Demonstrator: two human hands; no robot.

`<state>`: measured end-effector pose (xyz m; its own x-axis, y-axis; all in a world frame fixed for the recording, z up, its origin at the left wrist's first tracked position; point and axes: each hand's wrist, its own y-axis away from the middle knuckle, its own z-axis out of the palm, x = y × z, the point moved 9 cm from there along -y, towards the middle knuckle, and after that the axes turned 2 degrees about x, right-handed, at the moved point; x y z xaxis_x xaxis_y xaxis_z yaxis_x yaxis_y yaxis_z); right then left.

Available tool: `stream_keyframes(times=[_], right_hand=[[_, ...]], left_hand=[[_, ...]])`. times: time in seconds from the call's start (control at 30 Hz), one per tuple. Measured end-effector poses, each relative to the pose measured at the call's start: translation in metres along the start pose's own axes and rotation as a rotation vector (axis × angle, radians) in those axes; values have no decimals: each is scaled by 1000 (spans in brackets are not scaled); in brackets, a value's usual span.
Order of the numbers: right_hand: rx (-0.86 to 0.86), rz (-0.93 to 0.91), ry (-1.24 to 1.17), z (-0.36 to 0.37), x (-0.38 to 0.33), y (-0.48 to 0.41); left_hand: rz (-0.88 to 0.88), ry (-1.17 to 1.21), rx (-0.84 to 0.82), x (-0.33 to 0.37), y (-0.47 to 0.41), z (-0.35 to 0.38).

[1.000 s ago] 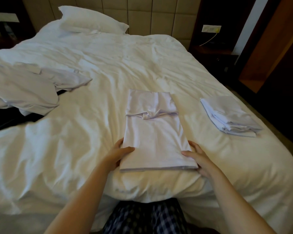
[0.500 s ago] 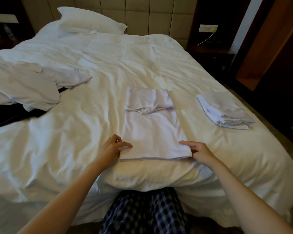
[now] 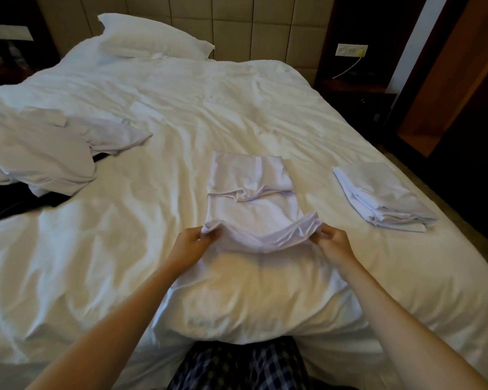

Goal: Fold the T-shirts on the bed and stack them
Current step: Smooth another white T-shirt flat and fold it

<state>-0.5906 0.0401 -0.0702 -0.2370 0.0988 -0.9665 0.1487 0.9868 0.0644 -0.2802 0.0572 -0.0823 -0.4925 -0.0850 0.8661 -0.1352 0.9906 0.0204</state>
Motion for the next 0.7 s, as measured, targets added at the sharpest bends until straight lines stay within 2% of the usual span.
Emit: stream_keyframes(times=[0.1,0.2,0.4,0.6,0.7], right_hand=[[113,9,-96,2,5,-13],[181,-4,-48,6,14,-23],[253,51,341,11,20,-37],[214,153,562,16,20,-40],[177,195,474,15,15,-51]], left_hand=[[-91,122,54,0,-14,2],[-154,105,99,-10,-26,6],[-264,-127,127,-22,-37,10],[-215,-278,167,-16,-43,2],[-233,-339,166,-10,-52,-7]])
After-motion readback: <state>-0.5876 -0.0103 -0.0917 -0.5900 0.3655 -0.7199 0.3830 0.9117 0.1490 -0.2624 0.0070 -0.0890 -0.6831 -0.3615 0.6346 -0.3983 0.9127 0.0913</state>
